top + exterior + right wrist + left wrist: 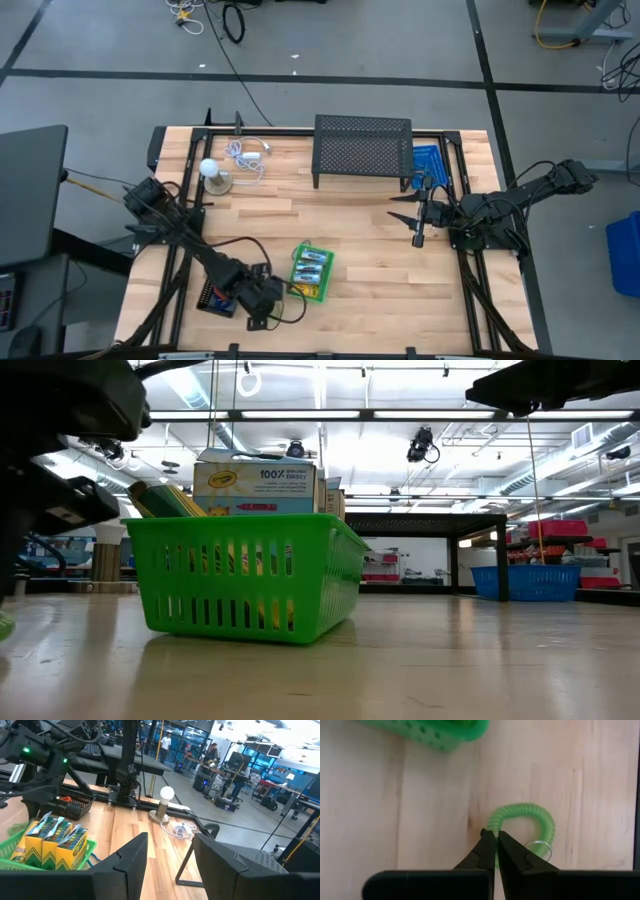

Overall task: Pick & Place Office Desk Supplies
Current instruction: Put the green spring keychain into the black bin

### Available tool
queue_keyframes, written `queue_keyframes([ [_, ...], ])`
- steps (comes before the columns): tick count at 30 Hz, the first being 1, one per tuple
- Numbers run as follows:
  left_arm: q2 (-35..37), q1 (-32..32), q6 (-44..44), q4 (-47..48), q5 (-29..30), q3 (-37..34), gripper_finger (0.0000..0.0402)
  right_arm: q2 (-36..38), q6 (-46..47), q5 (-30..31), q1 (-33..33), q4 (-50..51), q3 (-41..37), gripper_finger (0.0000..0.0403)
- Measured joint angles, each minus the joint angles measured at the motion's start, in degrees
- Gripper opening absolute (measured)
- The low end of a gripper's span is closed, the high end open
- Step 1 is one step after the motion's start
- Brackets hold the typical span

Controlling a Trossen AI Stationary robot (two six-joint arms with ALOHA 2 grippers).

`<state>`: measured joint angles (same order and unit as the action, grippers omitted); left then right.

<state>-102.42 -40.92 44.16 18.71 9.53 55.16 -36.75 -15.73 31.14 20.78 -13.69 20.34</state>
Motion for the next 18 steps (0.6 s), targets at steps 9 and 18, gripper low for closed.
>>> queue_keyframes([
  [9,3.0,0.0,0.0,1.8,2.4,0.0,0.0007,0.0,-0.2,0.0,0.0,0.0,0.0,0.0172],
  [18,5.2,-1.0,0.4,18.2,6.9,7.6,0.0007,0.0,-0.2,0.1,0.0,0.0,0.0,0.0172],
])
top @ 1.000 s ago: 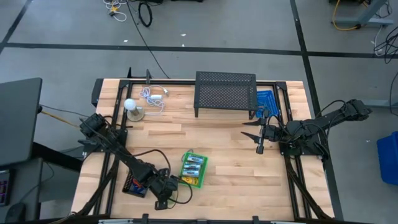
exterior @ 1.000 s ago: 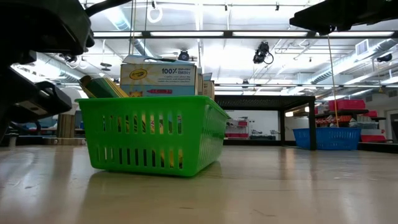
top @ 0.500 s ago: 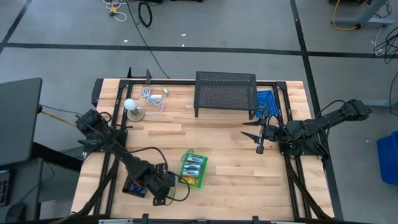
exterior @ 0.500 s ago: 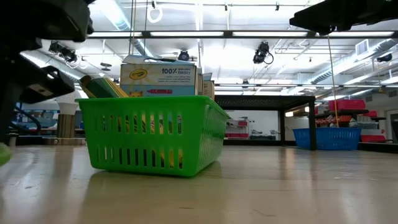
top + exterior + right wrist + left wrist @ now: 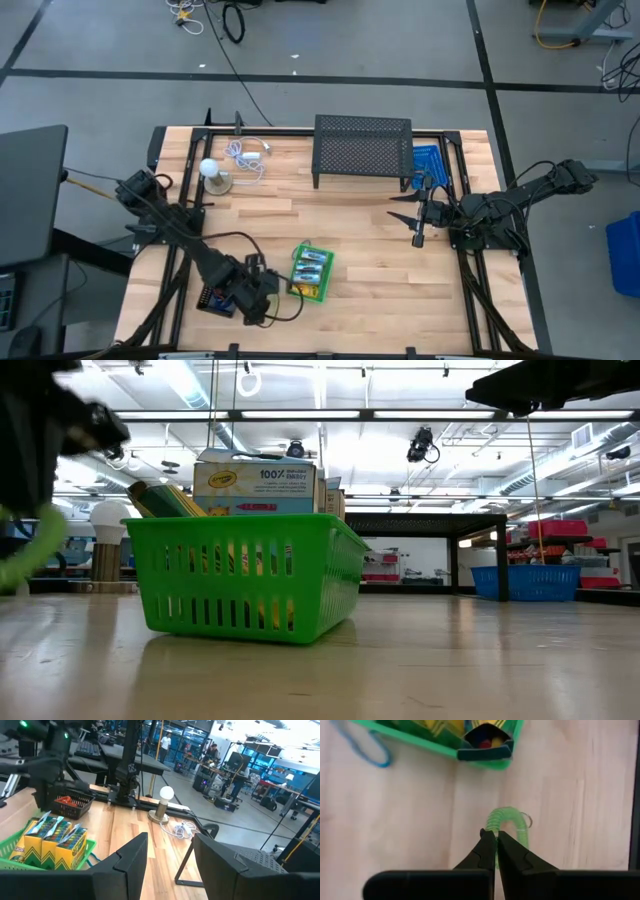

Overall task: Pick & Place Office Desk Supplies
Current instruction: Put the green spring keychain into the black bin

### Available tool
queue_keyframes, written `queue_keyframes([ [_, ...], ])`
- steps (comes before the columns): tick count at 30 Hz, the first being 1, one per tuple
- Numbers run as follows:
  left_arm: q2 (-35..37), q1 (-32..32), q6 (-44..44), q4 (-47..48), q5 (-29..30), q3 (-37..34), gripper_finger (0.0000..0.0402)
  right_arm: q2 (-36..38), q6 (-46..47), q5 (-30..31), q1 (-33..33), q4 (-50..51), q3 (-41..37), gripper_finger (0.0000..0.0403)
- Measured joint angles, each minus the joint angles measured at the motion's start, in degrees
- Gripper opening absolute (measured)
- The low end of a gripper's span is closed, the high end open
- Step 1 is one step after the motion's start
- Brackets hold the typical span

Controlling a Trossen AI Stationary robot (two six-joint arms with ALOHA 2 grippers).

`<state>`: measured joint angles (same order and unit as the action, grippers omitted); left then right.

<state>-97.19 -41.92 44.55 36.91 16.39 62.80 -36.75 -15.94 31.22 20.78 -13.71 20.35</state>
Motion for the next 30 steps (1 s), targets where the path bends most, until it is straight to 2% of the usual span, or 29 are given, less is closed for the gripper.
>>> queue_keyframes([
  [7,0.0,-2.8,6.2,20.8,1.4,8.4,0.0007,0.0,0.2,0.0,0.0,0.1,0.0,0.0172],
  [15,0.0,-5.8,15.0,33.9,-1.6,8.9,0.0006,0.0,0.1,0.0,0.0,0.1,0.0,0.0172],
  [22,0.1,-7.1,17.2,37.8,-4.4,8.9,0.0006,0.0,0.2,-0.1,0.0,0.1,0.0,0.0172],
  [30,1.6,-9.5,21.2,38.3,-5.0,9.0,0.0006,0.0,0.4,-0.1,0.0,0.1,0.0,0.0172],
])
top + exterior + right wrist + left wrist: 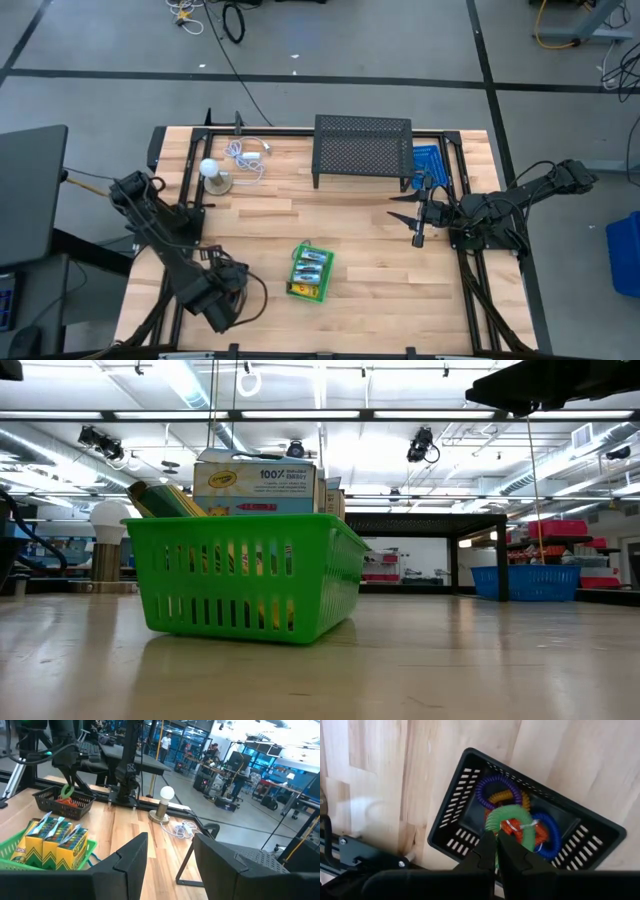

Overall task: Pick & Place Office Desk Supplies
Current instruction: Put the green spring keychain into the black bin

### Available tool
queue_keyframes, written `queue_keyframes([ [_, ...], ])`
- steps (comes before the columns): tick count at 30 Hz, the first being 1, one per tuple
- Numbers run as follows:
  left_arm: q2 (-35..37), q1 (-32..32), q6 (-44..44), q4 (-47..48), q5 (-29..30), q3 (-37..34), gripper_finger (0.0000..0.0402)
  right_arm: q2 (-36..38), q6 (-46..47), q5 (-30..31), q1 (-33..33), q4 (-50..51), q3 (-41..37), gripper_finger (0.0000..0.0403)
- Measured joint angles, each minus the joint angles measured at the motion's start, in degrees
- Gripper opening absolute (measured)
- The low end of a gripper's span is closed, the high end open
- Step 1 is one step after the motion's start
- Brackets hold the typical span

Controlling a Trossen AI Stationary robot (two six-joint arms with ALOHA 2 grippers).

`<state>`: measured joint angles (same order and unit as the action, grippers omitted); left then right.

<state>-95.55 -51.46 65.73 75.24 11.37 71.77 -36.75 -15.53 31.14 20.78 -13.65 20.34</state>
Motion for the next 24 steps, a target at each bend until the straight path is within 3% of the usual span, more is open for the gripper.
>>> queue_keyframes([
  [10,0.4,-0.8,-1.4,-7.9,3.2,-2.0,0.0006,0.0,0.2,0.0,0.0,0.1,0.0,0.0172],
  [19,0.3,-1.0,0.8,-11.3,2.2,-6.1,0.0008,0.0,0.2,0.0,0.0,0.2,0.0,0.0172],
  [24,0.3,-2.3,2.0,-11.4,2.9,-6.1,0.0044,0.0,0.6,0.0,0.0,0.4,0.0,0.0172],
])
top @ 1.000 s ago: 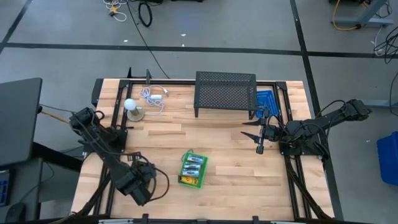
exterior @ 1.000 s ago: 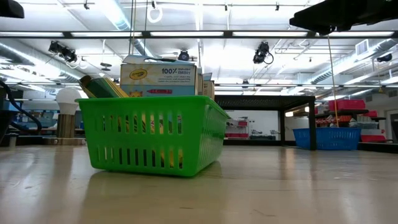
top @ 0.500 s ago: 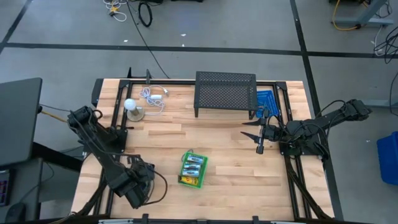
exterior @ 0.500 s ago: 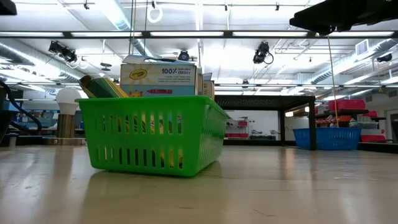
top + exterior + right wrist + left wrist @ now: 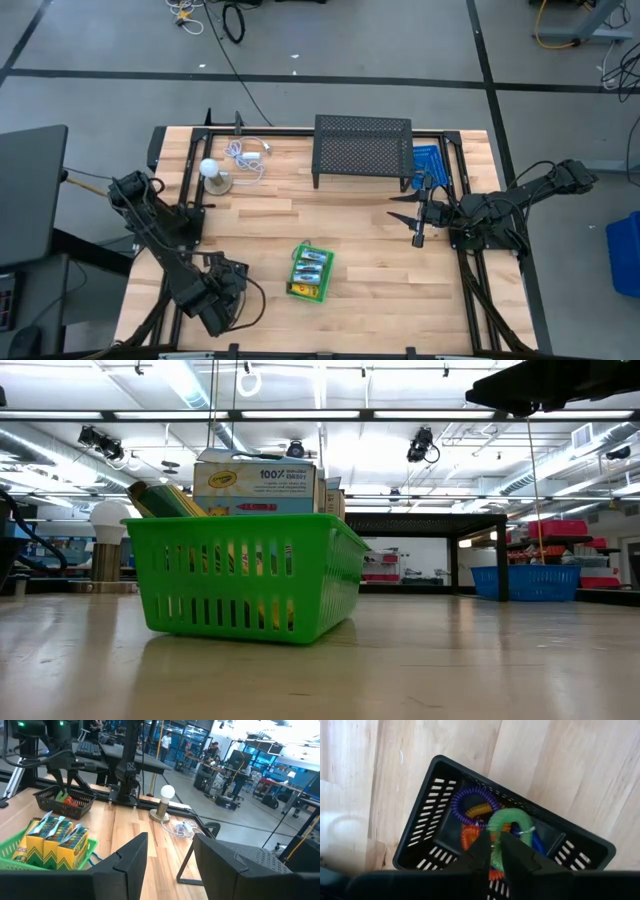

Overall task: Pick & Place Office Desk Supplies
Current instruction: Put the green spring keychain into the black bin, then put the green bin on the shelf

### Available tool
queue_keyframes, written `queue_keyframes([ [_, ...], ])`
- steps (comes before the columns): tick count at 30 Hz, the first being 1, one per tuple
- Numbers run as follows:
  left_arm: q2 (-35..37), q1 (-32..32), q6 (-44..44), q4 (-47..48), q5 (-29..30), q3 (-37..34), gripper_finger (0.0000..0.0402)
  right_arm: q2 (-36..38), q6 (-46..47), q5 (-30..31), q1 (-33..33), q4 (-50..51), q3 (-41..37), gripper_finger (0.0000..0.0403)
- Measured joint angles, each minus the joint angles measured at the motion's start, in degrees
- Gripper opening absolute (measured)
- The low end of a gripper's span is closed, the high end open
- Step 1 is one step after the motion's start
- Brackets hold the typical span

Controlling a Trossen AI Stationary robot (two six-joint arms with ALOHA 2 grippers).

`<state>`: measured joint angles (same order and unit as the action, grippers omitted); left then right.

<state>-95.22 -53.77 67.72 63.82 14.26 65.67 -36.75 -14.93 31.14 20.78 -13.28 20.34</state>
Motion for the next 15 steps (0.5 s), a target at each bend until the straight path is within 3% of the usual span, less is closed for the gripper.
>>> queue_keyframes([
  [8,0.0,-1.1,3.5,0.3,2.5,0.0,0.0114,0.0,0.8,0.0,0.0,1.2,0.0,0.0172],
  [15,0.0,-1.5,4.3,2.8,7.0,0.0,0.0204,0.0,0.9,-0.6,0.0,1.3,0.0,0.0172],
])
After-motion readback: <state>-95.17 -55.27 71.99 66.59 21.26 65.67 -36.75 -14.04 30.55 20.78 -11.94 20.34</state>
